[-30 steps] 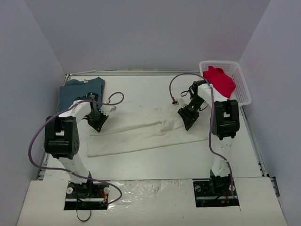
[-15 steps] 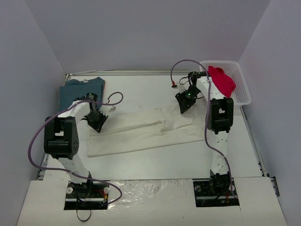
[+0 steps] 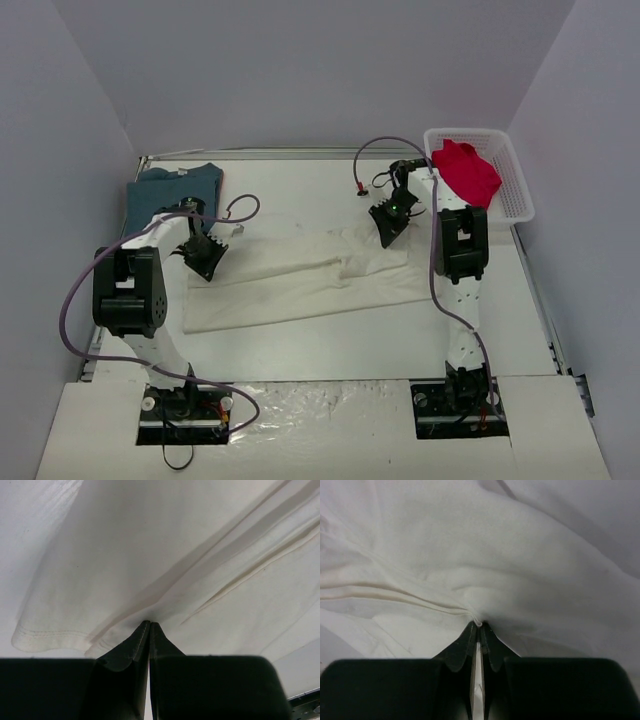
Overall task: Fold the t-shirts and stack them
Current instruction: Fold the other side of the tshirt into a rectangle, then rotate the tshirt 90 degrees
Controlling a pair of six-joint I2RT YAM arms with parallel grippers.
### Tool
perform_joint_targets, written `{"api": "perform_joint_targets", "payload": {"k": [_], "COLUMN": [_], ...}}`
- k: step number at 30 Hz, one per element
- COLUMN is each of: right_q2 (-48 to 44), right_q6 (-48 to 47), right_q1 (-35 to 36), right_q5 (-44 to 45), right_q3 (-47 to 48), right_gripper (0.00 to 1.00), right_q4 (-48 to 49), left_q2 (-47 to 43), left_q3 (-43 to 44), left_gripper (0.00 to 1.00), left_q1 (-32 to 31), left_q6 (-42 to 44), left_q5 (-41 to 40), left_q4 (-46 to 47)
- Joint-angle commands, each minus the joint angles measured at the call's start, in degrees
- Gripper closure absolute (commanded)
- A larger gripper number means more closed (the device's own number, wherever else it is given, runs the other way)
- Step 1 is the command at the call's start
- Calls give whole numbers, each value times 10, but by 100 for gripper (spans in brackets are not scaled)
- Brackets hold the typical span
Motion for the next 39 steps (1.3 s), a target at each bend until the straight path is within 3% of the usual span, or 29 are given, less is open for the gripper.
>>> {"api": "perform_joint_targets", "payload": {"k": [1, 11, 19, 22, 24, 26, 36, 39], "right_q2": [-43, -167, -239, -248, -244, -237, -208, -205], "right_q6": [-2, -3, -81, -89, -93, -99, -85, -58], "right_q1": [-1, 6, 24, 24, 24, 22, 17, 14], "right_q5": [1, -26, -19, 4, 13, 11, 3, 28], "right_q3": [-21, -86, -208, -254, -276, -283, -242, -241], "right_gripper": [100, 100, 100, 89, 68, 57, 55, 61], "right_q4": [-21, -36, -102, -97, -96, -94, -89, -53], "left_q2": [-31, -47, -57, -53, -48, -45, -36, -33], "left_q3": [1, 0, -1, 1, 2, 2, 3, 2], "left_gripper": [98, 98, 98, 98, 98, 98, 98, 98], "left_q1": [4, 4, 4, 4, 4, 4, 4, 4], "left_q6": [7, 7, 10, 13, 13, 15, 17, 20], "left_q5": [11, 16, 27, 30, 31, 32, 37, 49], "left_q4": [-8, -9, -12, -16, -19, -22, -27, -26]}}
